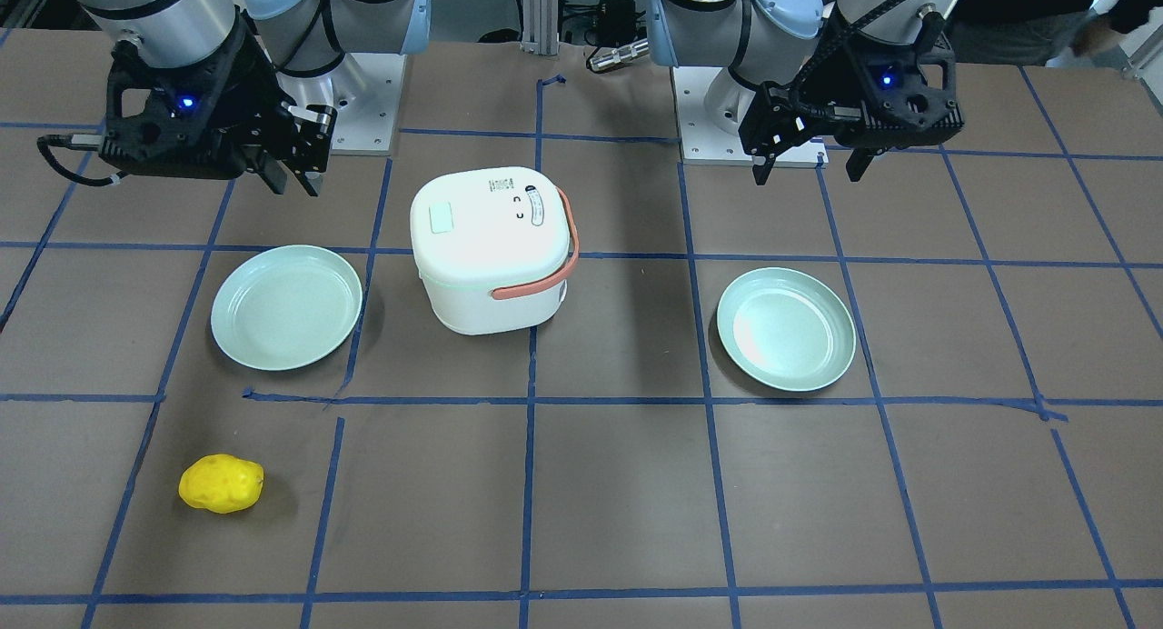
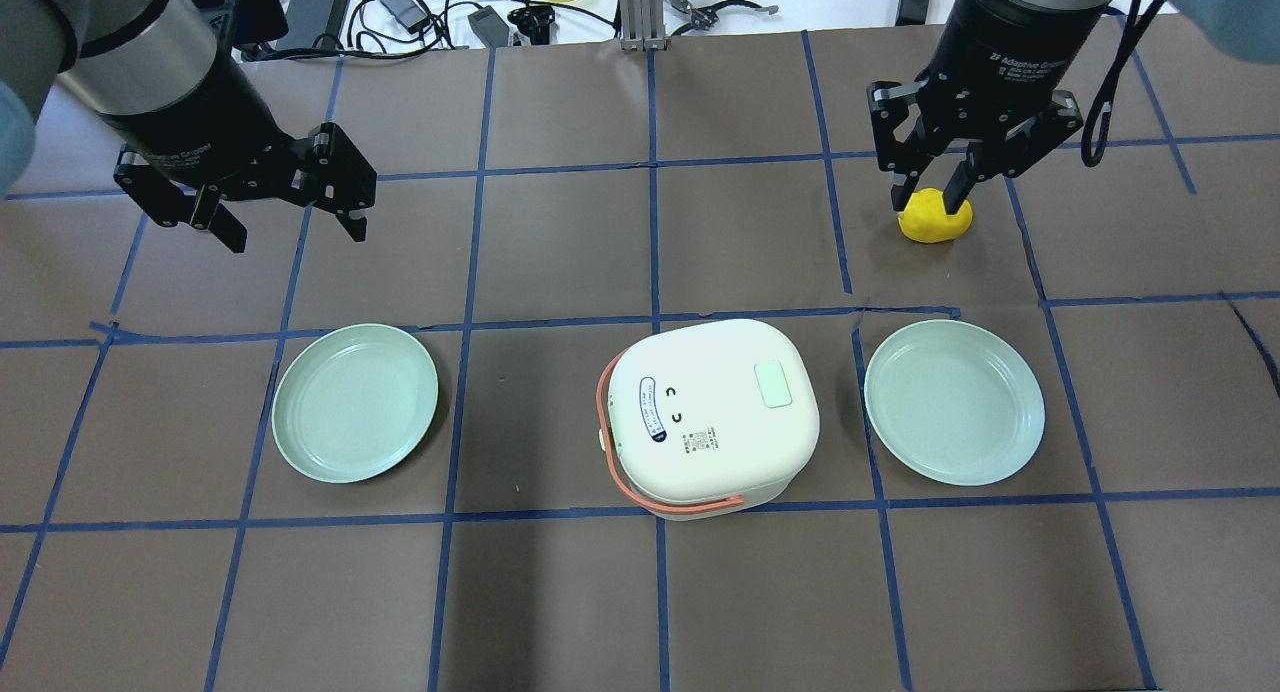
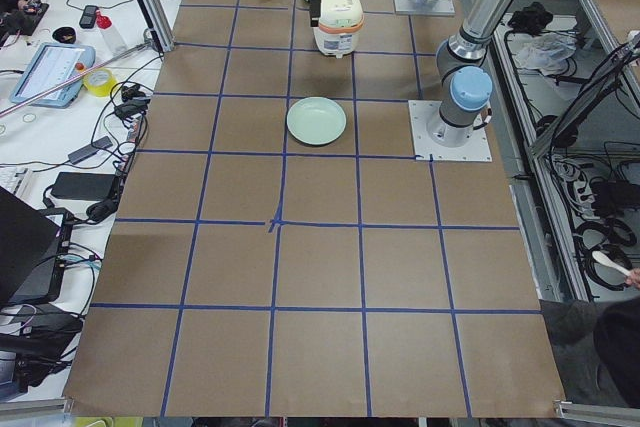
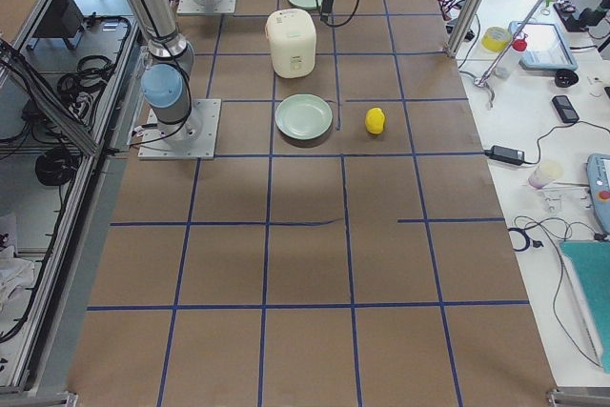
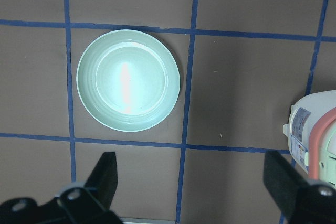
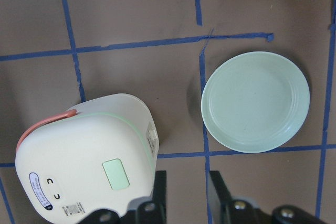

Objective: Press rice cooker button
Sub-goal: 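Move the right gripper down toward the green button on the rice cooker lid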

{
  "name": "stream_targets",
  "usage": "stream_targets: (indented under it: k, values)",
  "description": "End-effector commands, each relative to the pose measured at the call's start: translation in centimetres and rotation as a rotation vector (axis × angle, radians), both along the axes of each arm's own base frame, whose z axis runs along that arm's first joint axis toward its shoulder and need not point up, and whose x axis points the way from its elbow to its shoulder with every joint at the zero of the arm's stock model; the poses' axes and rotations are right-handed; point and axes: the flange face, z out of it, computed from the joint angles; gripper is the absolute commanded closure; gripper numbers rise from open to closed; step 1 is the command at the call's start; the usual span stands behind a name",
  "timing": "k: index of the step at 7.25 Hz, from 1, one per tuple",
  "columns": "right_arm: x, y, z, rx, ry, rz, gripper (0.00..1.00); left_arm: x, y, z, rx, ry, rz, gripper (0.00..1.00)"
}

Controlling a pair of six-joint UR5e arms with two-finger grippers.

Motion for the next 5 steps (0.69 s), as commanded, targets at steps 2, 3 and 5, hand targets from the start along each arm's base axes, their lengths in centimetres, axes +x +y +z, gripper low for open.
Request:
stream_targets:
  k: [2,3,5]
  values:
    - [3.2,2.2,-3.8,0.084,-0.031,0.043,0.68,0.0,0.0,0.0,0.0,0.0,0.0,0.0]
    - [3.9,2.7,-5.1,0.105,-0.03,0.053,0.68,0.0,0.0,0.0,0.0,0.0,0.0,0.0]
    - [5.6,3.4,-6.9,0.122,-0.026,0.089,0.68,0.0,0.0,0.0,0.0,0.0,0.0,0.0]
